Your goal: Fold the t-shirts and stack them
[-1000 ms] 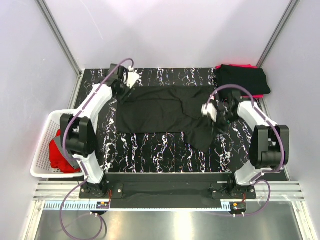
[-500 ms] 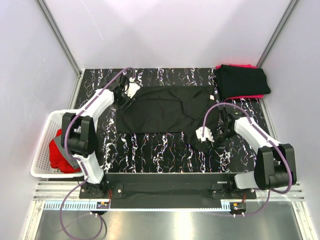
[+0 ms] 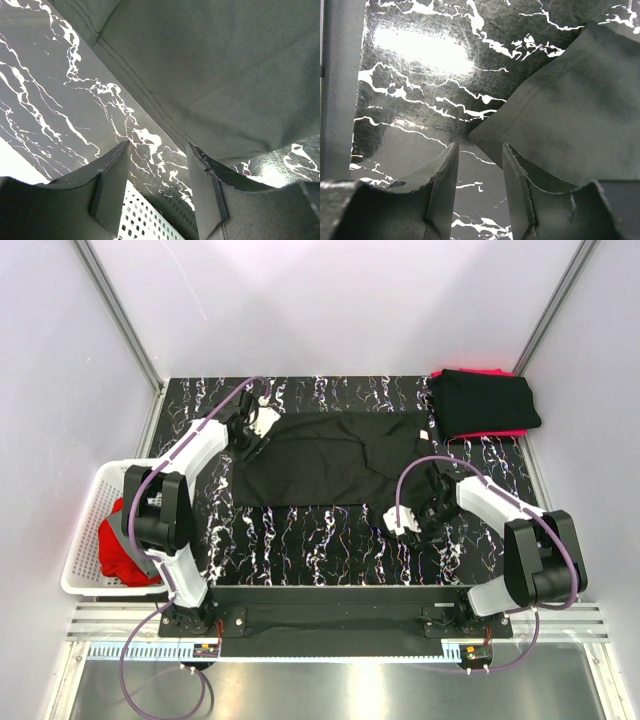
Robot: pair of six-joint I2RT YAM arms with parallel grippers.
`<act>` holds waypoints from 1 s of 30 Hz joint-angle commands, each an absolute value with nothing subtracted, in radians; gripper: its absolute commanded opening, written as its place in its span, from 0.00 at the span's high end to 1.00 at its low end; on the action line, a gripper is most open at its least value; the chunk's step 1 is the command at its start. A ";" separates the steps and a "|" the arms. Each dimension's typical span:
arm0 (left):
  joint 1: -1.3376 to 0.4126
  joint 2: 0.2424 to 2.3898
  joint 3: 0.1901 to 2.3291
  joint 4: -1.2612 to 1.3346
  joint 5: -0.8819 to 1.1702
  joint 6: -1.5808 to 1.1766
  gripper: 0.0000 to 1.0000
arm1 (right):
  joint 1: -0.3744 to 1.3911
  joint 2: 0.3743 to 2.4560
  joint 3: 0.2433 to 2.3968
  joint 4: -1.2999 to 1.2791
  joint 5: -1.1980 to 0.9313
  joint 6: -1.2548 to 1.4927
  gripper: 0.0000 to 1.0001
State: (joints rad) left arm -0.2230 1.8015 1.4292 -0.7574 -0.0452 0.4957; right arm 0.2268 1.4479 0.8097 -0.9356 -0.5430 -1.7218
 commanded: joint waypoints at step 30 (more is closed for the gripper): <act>-0.192 1.563 1.194 -0.821 0.086 0.805 0.45 | 0.288 1.621 0.897 -0.923 -0.452 -1.658 0.93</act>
State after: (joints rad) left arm -0.1955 1.6047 1.2213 -0.8024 0.0143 0.6964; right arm 0.2771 1.6047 0.8776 -0.9283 -0.4862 -1.6886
